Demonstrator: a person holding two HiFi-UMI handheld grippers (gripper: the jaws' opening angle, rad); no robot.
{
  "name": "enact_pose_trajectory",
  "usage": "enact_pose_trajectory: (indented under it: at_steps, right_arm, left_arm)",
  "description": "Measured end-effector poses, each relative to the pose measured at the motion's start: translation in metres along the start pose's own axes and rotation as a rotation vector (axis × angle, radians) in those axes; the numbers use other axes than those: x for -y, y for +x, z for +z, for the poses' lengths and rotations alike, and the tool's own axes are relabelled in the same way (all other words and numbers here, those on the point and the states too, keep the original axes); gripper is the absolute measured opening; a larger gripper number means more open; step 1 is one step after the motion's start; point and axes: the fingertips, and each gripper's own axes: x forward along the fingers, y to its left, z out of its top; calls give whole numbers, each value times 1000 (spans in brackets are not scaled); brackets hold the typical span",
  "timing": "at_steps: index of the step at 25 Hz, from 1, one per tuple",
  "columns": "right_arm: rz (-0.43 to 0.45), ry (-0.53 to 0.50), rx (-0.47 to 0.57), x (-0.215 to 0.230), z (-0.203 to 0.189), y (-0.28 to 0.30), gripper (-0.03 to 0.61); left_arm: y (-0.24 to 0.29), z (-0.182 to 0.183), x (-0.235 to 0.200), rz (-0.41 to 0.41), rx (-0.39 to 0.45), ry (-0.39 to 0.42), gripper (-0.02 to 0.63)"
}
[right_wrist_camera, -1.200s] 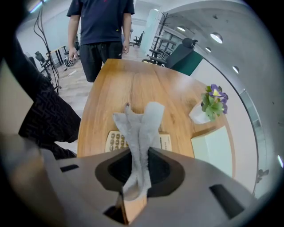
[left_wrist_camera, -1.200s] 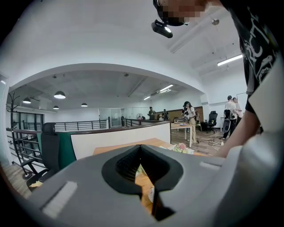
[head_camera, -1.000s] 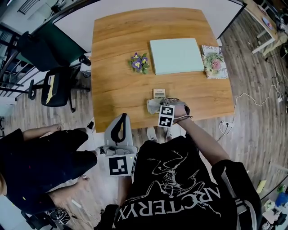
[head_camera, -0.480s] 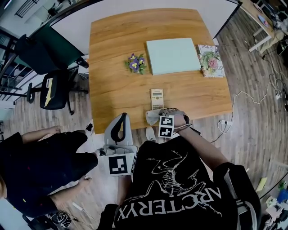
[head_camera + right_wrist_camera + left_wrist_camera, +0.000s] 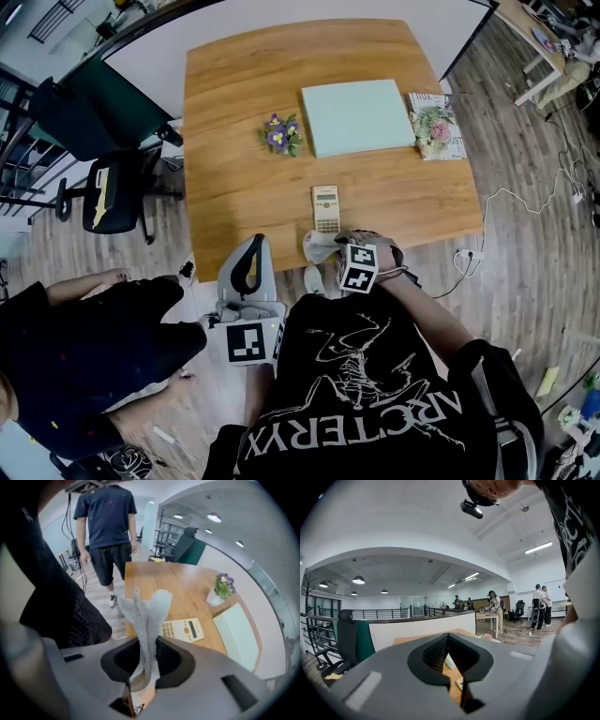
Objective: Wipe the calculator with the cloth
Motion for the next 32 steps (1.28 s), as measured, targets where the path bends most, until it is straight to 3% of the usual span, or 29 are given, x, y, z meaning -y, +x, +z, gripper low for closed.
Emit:
enact_pose_trajectory:
  at_steps: [5, 8, 12, 17, 22, 32]
  right_arm:
    - [-158, 315, 270, 58, 9, -73, 84]
    - [-270, 444, 466, 95, 17, -131, 84]
    - [-448, 460, 674, 127, 28, -213, 84]
    - [-632, 480, 891, 136, 30, -305, 84]
    - [-737, 514, 951, 141, 15, -340, 83]
    - [-736, 518, 985, 139, 16, -347, 83]
  left_arm:
    - [1, 2, -1, 0, 8, 3, 11]
    - [4, 2, 0, -6, 6, 7, 11]
    - [8, 8, 2, -19, 18, 7, 11]
    - [13, 21, -4, -27, 42, -26, 11]
    - [16, 24, -9, -20, 56, -3, 11]
    - [19, 27, -7, -21, 61, 14, 11]
